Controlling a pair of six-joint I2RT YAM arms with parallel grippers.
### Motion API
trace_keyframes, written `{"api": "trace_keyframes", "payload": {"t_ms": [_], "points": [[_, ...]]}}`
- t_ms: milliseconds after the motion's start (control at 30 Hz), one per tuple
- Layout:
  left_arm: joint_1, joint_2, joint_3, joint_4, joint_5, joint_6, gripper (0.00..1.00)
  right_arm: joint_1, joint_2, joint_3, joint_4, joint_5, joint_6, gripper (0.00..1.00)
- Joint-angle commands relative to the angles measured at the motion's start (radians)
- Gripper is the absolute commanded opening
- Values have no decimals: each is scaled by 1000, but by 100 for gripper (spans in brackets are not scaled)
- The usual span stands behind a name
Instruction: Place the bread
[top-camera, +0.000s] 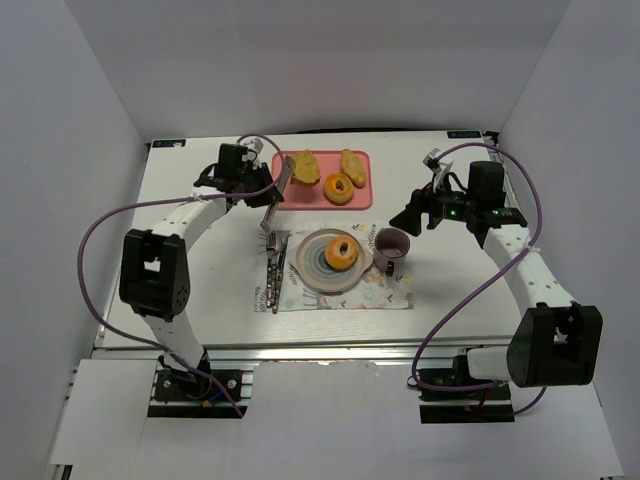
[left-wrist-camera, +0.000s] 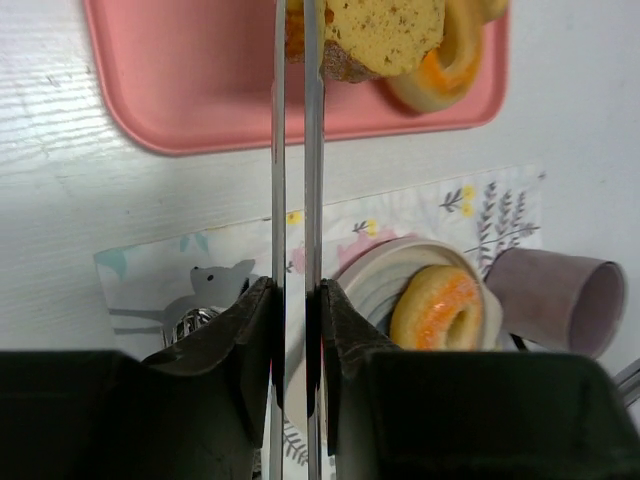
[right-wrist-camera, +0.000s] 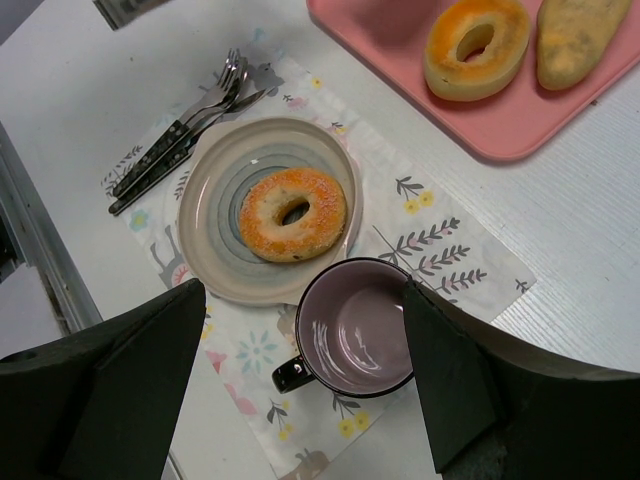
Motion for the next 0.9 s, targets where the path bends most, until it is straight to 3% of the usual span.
{"api": "trace_keyframes", "payload": {"t_ms": [0, 167, 433, 633, 867], "points": [[12, -145, -24, 64, 1, -29, 0, -6, -31, 1, 23, -23, 8, 84], [13, -232, -81, 46, 55, -28, 0, -6, -25, 12, 17, -23, 8, 84], [-14, -525, -437, 156, 254, -150, 0, -6, -22, 15, 12, -26, 8, 84], [-103, -690, -627, 158, 261, -200, 0, -7, -7, 24, 5, -36, 11, 84], [-161, -694, -666, 55, 201, -147, 0, -6, 1, 37, 3, -44, 22, 84]]}}
